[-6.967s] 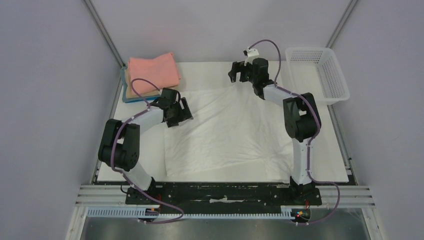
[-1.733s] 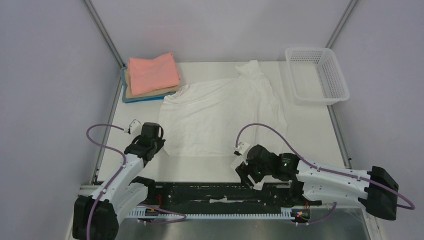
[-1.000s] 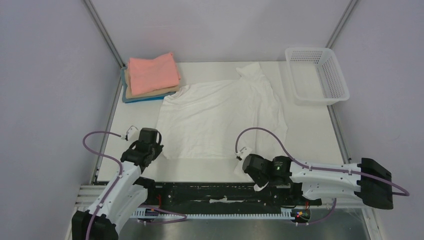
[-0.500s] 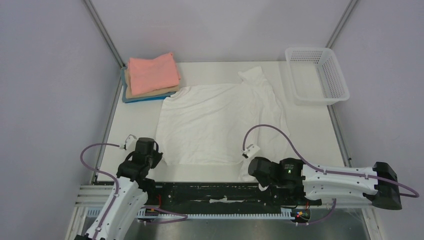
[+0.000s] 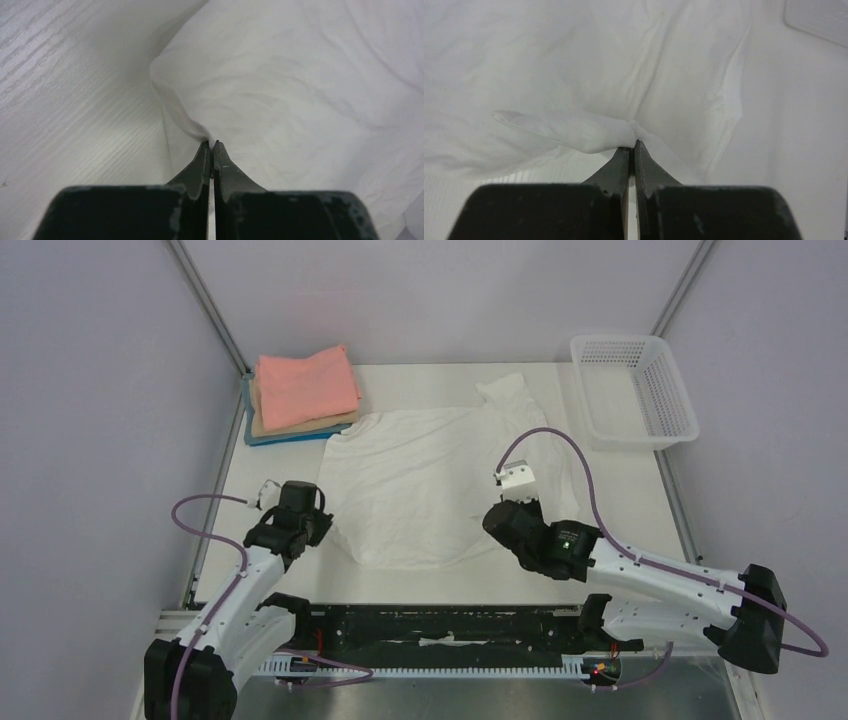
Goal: Fold and stack the t-shirts
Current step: Fold the flattened tshirt in 1/3 of the way
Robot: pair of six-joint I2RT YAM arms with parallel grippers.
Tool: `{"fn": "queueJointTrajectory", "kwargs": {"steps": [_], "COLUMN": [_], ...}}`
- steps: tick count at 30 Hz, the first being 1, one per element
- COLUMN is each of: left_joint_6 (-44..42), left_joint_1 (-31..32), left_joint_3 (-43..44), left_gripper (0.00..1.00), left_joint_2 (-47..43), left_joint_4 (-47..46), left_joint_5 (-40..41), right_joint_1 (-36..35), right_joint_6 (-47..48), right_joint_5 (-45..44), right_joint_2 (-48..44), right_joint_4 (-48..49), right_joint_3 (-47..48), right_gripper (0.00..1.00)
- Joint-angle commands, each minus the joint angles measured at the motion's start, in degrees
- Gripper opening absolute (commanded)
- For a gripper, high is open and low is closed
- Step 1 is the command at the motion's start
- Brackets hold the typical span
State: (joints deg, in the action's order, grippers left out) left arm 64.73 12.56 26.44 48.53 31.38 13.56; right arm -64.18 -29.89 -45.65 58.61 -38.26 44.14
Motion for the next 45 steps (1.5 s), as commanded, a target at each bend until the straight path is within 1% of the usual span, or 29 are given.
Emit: {"fn": "queueJointTrajectory", "kwargs": {"steps": [1,3,8,10,14,17,23,27,30,33,37,40,41,42,44,45], "left_joint_6": [3.5,3.2,4.6,5.1,4.6,4.3,3.7,3.4,3.1,3.1,2.9,2.3,2.0,1.7,1.5,1.0], "left_joint_1": [-0.3,-0.4,-1.1,-1.5,-2.4,-2.9,-3.6,-3.9,-4.0,-4.1,-4.2,-4.3,-4.3,-4.4,-4.4,-4.4], "left_joint_3": [5.1,6.6,9.4,10.5,12.1,12.8,11.8,11.7,11.4,11.2,9.7,9.5,9.5,9.6,10.1,10.3], "left_gripper": [0.02,0.02,0.02,0.02,0.02,0.02,0.02,0.02,0.02,0.02,0.02,0.02,0.05,0.17,0.47,0.62], "left_joint_2": [1.8,3.4,8.3,9.9,13.0,14.6,15.6,17.5,19.4,20.9,21.3,21.3,21.2,21.1,20.4,19.8], "left_joint_4": [-2.9,-3.3,-4.0,-4.3,-6.0,-7.4,-12.5,-14.4,-16.0,-16.3,-17.7,-17.6,-17.0,-16.5,-15.1,-14.7], "left_joint_5": [6.3,7.2,9.0,10.2,10.5,11.2,13.4,14.0,14.1,14.4,16.6,17.8,18.0,18.1,18.2,18.0], "right_joint_1": [7.3,9.2,14.2,16.8,21.2,23.3,27.6,29.5,30.4,31.4,32.5,32.7,32.7,32.7,32.7,32.7], "right_joint_6": [7.3,12.5,20.3,24.3,28.4,31.5,34.1,39.0,42.5,47.1,54.1,59.7,61.2,62.5,62.0,60.9], "right_joint_5": [-5.6,-5.7,-8.5,-6.1,-1.6,0.1,4.6,8.8,10.7,14.3,20.0,18.7,16.7,14.2,9.2,8.3], "right_joint_2": [1.8,2.9,5.6,6.4,8.7,10.6,14.7,17.9,21.6,26.3,34.3,41.4,44.2,46.4,50.6,51.8], "right_joint_4": [11.6,17.1,28.7,33.0,37.1,39.5,40.8,44.8,46.1,47.3,45.6,43.4,42.2,40.7,36.5,34.6], "right_joint_3": [1.4,1.0,0.3,0.3,1.2,1.9,3.9,4.4,6.7,9.7,15.9,22.0,24.2,27.5,33.8,36.3], "right_gripper": [0.00,0.00,0.00,0.00,0.00,0.00,0.00,0.00,0.00,0.00,0.01,0.01,0.04,0.12,0.57,0.71]}}
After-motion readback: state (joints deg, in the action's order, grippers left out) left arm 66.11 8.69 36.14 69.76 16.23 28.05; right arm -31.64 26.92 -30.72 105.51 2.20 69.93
